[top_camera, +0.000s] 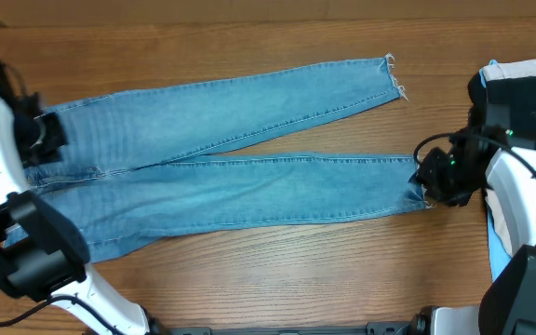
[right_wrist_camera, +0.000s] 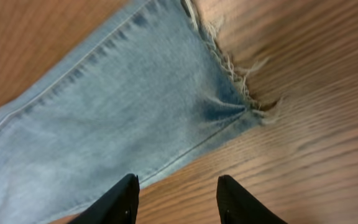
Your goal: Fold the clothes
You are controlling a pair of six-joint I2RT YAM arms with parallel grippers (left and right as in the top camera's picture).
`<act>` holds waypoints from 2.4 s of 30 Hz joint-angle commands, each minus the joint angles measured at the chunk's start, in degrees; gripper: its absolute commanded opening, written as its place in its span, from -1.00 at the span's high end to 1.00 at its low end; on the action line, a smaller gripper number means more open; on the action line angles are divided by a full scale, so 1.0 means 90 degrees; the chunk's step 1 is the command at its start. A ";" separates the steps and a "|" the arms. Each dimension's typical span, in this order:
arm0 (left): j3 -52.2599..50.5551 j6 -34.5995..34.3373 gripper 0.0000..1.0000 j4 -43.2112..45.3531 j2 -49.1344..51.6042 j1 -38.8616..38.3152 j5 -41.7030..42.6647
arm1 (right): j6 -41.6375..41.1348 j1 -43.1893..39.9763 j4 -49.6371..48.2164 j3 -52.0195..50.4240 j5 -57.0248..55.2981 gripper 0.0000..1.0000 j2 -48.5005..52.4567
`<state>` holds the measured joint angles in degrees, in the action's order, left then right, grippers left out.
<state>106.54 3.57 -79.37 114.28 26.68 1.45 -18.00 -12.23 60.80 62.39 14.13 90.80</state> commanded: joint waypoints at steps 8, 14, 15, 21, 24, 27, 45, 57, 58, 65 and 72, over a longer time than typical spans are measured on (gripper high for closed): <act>-0.1326 0.0170 0.86 0.0304 -0.0102 -0.0384 0.0265 | -0.1141 0.0029 -0.2489 -0.1761 -0.0044 0.84 0.0066; -0.1613 0.0143 0.69 0.0352 -0.0102 -0.0386 0.0267 | -0.1552 0.0012 -0.3398 -0.2157 -0.1683 0.92 0.0624; -0.1673 0.0124 0.67 0.0359 -0.0102 -0.0384 0.0228 | -0.1598 -0.0019 -0.3417 -0.2154 -0.1889 0.92 0.0775; -0.1834 -0.0257 0.48 0.0469 -0.0102 -0.0379 -0.0374 | -0.1671 -0.0789 -0.2905 -0.1911 -0.2572 0.92 0.0984; -0.1834 -0.0257 0.39 0.0542 -0.0102 -0.0379 -0.0398 | -0.1671 -0.1197 -0.2329 -0.1457 -0.2407 0.92 0.0984; -0.1834 -0.0257 0.40 0.0590 -0.0102 -0.0379 -0.0401 | -0.0933 -0.1324 -0.2011 -0.0952 -0.1134 0.92 0.0954; -0.1834 -0.0277 0.41 0.0750 -0.0102 -0.0384 -0.0658 | -0.0704 -0.0112 -0.3228 -0.2205 0.0238 0.89 0.0818; -0.1834 -0.0277 0.35 0.0736 -0.0102 -0.0384 -0.0658 | -0.1909 -0.0865 -0.2494 -0.1620 -0.3305 0.92 0.0816; -0.1834 -0.0277 0.34 0.0738 -0.0102 -0.0384 -0.0658 | -0.1909 -0.0865 -0.2397 -0.1426 -0.3305 0.92 0.0816; -0.1836 -0.0272 0.73 0.1399 -0.0095 -0.0372 -0.0848 | -0.0398 -0.0862 -0.1880 -0.0372 -0.1018 0.92 0.0801; -0.1889 0.0199 0.92 0.2222 0.0104 -0.0372 -0.0872 | 0.0682 -0.0787 -0.1076 -0.0355 0.1647 0.92 0.0770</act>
<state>90.26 2.13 -61.36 114.28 22.98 -5.85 -16.86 -20.01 49.21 59.13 18.15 98.10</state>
